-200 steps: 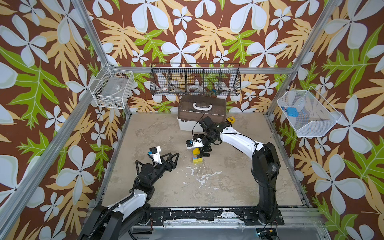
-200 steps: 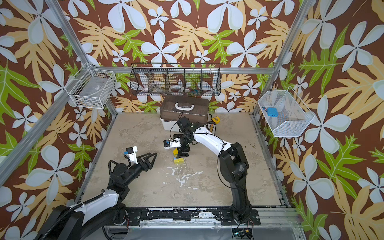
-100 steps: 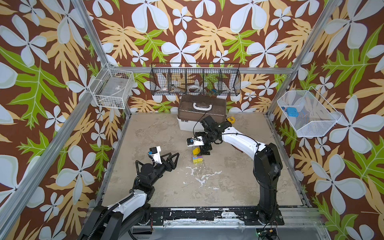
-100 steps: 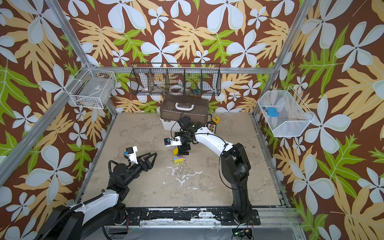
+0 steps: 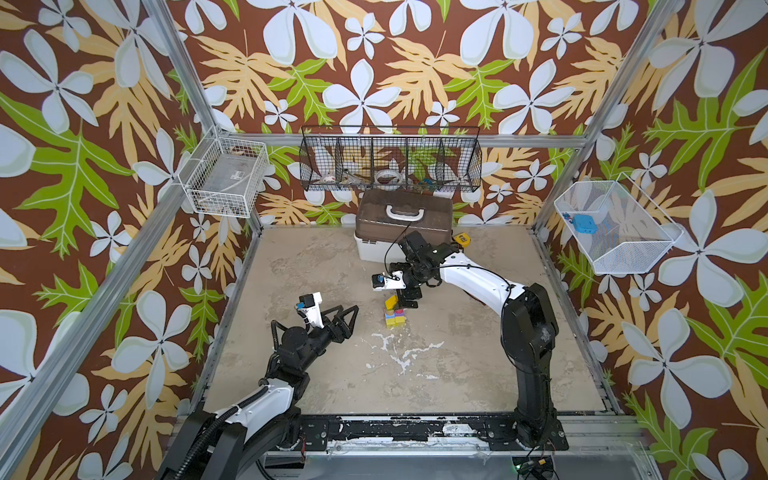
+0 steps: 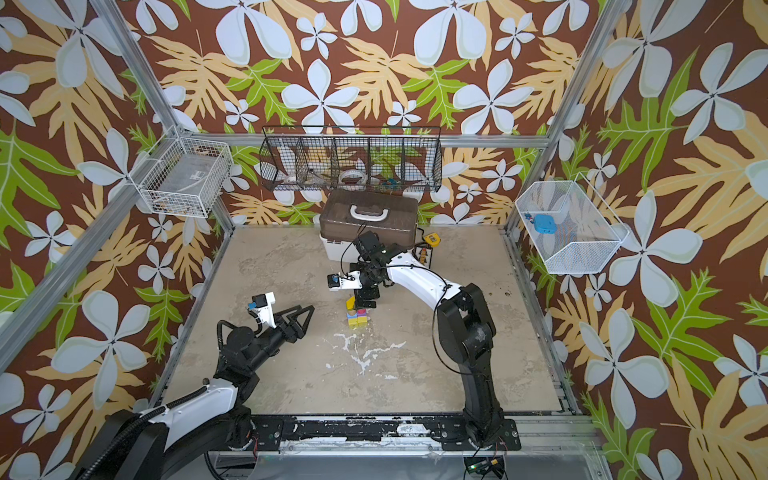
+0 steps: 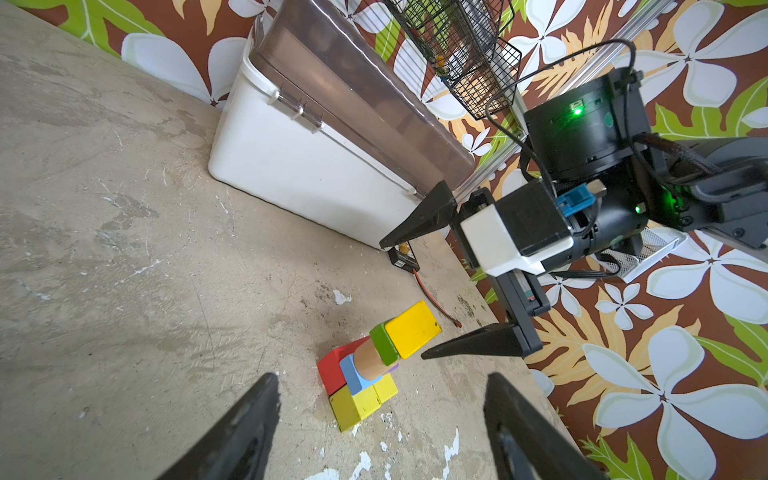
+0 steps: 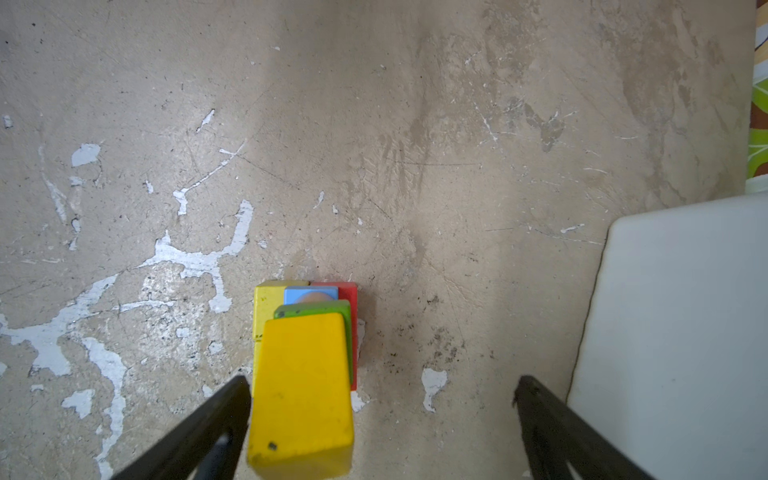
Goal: Build the wood block tower
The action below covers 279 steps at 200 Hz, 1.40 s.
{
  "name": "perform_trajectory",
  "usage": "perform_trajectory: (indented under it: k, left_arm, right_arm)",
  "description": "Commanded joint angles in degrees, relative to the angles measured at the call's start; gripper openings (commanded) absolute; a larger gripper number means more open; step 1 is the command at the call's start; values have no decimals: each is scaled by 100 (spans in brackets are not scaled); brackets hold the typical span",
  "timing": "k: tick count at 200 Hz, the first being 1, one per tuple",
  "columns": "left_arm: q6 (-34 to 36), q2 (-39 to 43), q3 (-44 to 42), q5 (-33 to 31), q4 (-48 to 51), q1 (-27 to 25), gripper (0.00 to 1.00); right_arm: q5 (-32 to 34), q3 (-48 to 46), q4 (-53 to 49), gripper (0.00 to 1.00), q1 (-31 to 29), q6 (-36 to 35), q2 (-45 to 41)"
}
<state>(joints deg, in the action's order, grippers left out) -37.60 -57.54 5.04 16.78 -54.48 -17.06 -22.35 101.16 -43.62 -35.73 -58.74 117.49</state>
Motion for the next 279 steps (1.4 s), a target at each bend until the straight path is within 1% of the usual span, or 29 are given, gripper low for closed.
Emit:
perform_trajectory:
  k: [1,80,143,180,207,228,247,251,258,267,274,279]
  left_arm:
    - [-2,-15,42,21,-45,-10,79]
    - [-17,-5,48,27,-34,-12,79]
    - [-1,-19,45,19,-34,-8,79]
    - [51,-40,59,-46,-45,-13,79]
    - [154,-153,98,-143,-41,-17,79]
    - [365,-120,226,-304,272,-17,79]
    - [675,141,327,-679,759,-19,79]
    - [745,221,334,-782,845,-21,79]
    - [871,366,335,-1003,1019,-19,79]
    - [1029,587,340,-1350,1260,-24,79]
    - [1134,799,336,-1690,1497,-17,80]
    - [1232,960,324,-1949,1625,-17,79]
  right_arm:
    - [37,43,11,100,-5,81,53]
    - [117,50,119,100,-4,207,63]
    - [28,49,75,100,-5,179,50]
    - [-246,5,56,100,-5,117,-127]
    - [-499,-160,183,100,12,184,-551]
    - [-827,-940,917,100,147,443,-1293]
    - [-1101,-2057,2142,100,440,1070,-2268]
    - [-1129,-2316,2459,100,541,1249,-2489]
    - [-1362,-2795,3080,100,736,1616,-2878]
    - [-1438,-3466,3895,100,1010,2262,-3372]
    - [-1338,-4015,4658,100,1202,2789,-3764]
    - [-1099,-4419,5101,100,1333,3186,-4034]
